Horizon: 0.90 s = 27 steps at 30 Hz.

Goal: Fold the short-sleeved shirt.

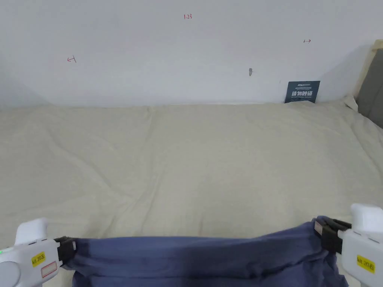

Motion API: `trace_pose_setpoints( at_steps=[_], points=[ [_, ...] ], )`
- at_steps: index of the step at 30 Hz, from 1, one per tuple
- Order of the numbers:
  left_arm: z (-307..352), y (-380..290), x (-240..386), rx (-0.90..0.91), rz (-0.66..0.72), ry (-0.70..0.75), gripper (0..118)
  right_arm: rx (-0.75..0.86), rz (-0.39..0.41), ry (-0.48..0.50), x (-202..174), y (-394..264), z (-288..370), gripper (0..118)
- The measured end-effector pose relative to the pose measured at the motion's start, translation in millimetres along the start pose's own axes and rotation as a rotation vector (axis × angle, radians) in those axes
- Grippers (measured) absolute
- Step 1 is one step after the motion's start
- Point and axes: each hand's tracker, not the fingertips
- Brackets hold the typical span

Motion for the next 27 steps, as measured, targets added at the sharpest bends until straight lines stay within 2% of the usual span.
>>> trace_pose_setpoints(
  at_steps=[3, 4, 7, 13, 16, 17, 18, 19, 20, 21, 22, 23, 27],
  points=[
    [1, -29, -10, -0.051, 0.015, 0.015, 3, -0.042, -0.026, -0.012, 3, -31, 13, 0],
    [0, -40, -12, -0.063, 0.014, 0.015, 3, -0.066, -0.038, -0.024, 17, -42, 6, 0],
    [-8, -71, -13, -0.118, 0.013, 0.035, 3, -0.138, -0.087, -0.062, 28, -73, -1, 0],
    [-36, -114, -14, -0.238, 0.002, 0.091, 3, -0.269, -0.105, -0.149, 46, -130, -33, 0],
    [-41, -121, -13, -0.256, 0.008, 0.103, 4, -0.296, -0.119, -0.159, 48, -140, -37, 0],
    [-40, -120, -13, -0.263, 0.014, 0.114, 9, -0.297, -0.114, -0.162, 48, -140, -37, 1],
    [-35, -119, -10, -0.254, 0.02, 0.114, 23, -0.294, -0.108, -0.169, 46, -138, -35, 4],
    [-31, -117, -9, -0.235, 0.022, 0.121, 55, -0.282, -0.101, -0.171, 41, -135, -29, 15],
    [-27, -114, -7, -0.227, 0.023, 0.12, 79, -0.266, -0.09, -0.171, 36, -130, -23, 32],
    [-22, -110, -4, -0.218, 0.029, 0.118, 93, -0.236, -0.068, -0.175, 33, -122, -17, 53],
    [-13, -104, -1, -0.185, 0.035, 0.093, 97, -0.2, -0.054, -0.171, 29, -113, -12, 77],
    [-4, -97, 3, -0.144, 0.037, 0.063, 97, -0.161, -0.055, -0.151, 23, -104, -6, 81],
    [39, -57, 30, 0.05, 0.027, 0.008, 97, 0.049, 0.013, -0.129, 1, -48, 26, 81]
  ],
)
